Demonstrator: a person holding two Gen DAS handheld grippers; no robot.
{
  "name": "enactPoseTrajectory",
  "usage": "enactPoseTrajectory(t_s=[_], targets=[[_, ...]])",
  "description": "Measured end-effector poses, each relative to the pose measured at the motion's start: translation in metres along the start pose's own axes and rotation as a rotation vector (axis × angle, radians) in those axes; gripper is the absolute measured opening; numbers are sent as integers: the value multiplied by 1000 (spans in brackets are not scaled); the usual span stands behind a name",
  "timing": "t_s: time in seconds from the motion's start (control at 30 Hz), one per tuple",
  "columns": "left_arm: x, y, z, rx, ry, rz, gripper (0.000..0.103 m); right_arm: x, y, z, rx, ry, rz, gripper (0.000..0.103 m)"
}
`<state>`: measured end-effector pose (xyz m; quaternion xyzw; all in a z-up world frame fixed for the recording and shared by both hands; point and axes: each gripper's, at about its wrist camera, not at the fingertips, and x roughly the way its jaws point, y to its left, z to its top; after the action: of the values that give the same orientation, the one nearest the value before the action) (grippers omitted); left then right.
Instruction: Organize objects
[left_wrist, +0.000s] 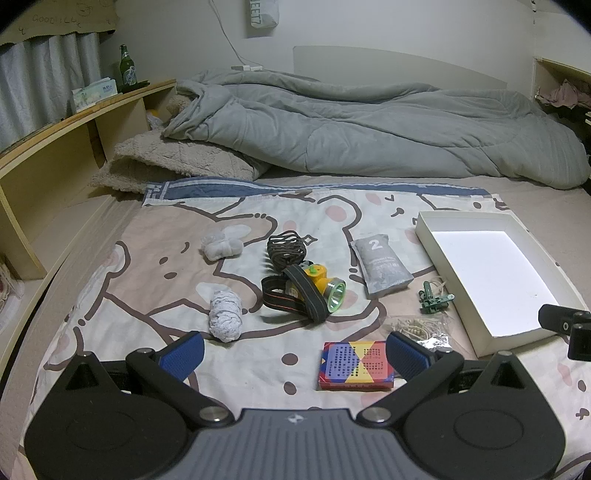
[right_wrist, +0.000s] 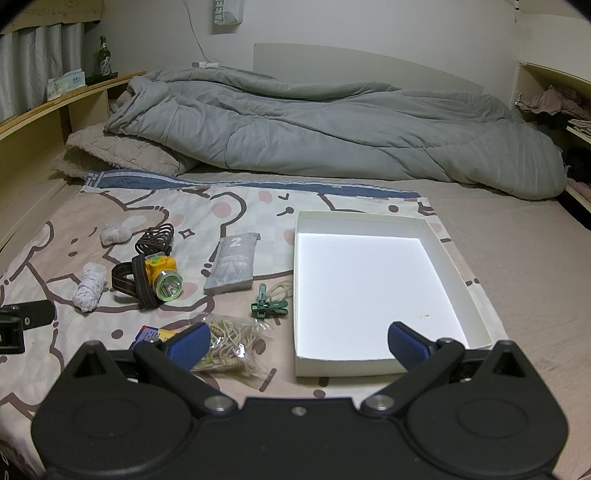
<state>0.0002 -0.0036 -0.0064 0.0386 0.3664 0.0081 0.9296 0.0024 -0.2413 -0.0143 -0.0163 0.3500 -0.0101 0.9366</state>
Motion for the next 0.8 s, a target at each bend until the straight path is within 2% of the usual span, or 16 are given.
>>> enactPoseTrajectory(t_s=[0.8], targets=[[-2, 0, 2, -1, -1, -2, 103, 0, 0, 0, -1, 3, -1, 103]])
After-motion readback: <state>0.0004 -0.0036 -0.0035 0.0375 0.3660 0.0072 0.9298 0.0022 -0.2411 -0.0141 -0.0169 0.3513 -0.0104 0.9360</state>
